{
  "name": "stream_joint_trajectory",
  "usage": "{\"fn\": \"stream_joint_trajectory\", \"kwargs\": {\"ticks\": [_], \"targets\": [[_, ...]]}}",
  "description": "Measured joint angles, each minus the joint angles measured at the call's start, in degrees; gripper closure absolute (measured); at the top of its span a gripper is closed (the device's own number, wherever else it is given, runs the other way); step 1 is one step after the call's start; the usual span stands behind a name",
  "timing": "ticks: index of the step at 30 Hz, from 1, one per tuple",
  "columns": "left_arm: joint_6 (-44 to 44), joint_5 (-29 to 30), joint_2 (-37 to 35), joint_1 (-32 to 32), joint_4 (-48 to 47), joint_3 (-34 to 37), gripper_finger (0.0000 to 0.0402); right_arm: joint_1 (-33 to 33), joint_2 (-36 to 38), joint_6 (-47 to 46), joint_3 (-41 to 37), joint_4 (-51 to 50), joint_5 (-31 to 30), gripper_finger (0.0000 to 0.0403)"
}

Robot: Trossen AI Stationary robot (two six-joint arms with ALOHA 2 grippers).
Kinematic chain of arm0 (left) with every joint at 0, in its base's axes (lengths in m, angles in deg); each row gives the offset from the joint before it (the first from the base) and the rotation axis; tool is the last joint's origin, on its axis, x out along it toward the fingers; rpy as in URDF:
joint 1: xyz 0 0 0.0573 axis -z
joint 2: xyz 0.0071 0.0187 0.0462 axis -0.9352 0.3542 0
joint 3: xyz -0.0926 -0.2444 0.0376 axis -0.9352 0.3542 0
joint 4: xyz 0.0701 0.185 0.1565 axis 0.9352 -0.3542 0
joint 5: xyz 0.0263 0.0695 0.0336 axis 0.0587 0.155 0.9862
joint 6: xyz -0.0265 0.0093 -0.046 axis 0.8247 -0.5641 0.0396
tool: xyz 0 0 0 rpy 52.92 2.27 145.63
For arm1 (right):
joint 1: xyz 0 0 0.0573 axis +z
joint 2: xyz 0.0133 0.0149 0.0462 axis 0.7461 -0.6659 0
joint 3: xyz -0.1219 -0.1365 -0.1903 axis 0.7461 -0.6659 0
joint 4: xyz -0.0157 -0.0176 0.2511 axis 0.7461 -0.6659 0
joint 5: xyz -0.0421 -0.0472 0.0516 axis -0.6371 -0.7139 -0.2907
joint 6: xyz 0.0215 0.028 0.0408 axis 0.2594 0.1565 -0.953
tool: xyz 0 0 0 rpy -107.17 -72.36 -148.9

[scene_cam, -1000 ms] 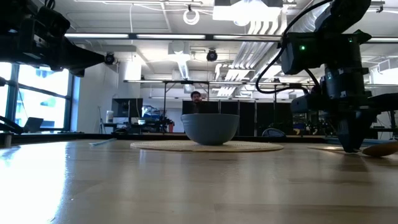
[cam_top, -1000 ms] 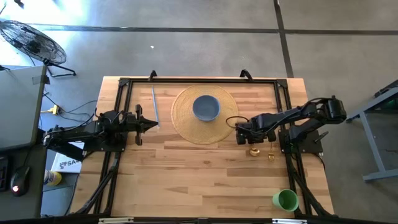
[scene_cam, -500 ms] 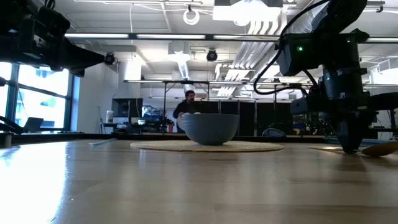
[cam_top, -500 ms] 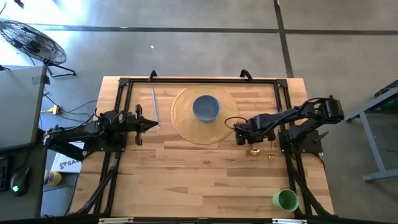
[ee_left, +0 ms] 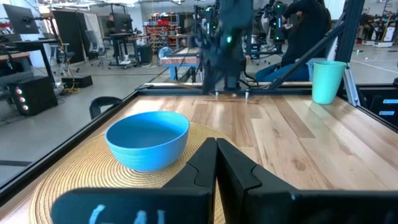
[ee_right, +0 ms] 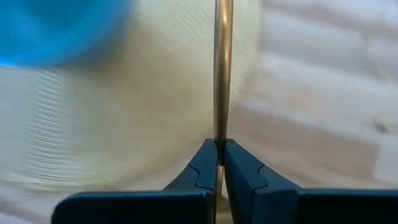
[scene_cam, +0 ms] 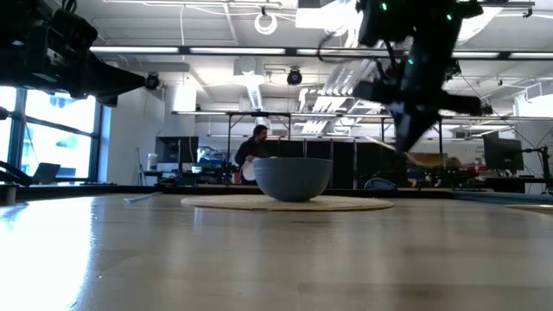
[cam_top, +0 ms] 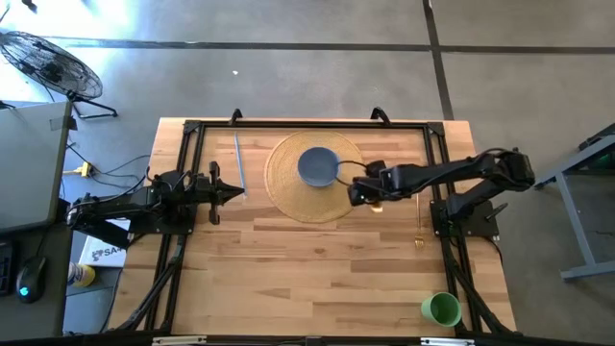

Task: Pick & Place Utensil
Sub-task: Put the gold spoon into the blue bowl on the brown mat

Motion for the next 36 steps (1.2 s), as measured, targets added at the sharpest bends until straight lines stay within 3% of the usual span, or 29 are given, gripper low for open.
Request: {"fn": "stream_joint_trajectory", "kwargs": {"ticks": [5, 13, 24, 32, 36], "targets": [[0.0, 0.0, 0.0, 0.0, 0.0, 0.0, 0.0400, 0.7, -0.1, 6.3, 5.7, 4.3, -4.8, 0.0399], [0.0, 0.0, 0.0, 0.0, 0.0, 0.0, 0.0400, 1.4, -1.4, 21.2, 7.5, 25.7, -8.9, 0.0400], [0.0, 0.0, 0.0, 0.0, 0.0, 0.0, 0.0400, -6.8, -12.4, 38.0, 7.7, 47.6, -8.9, 0.0399], [0.0, 0.0, 0.0, 0.0, 0.0, 0.0, 0.0400, -9.8, -19.4, 41.3, 14.3, 49.0, -7.9, 0.0400], [0.0, 0.0, 0.0, 0.0, 0.0, 0.0, 0.0400, -9.7, -24.0, 43.5, 20.3, 43.3, -7.7, 0.0400]]}}
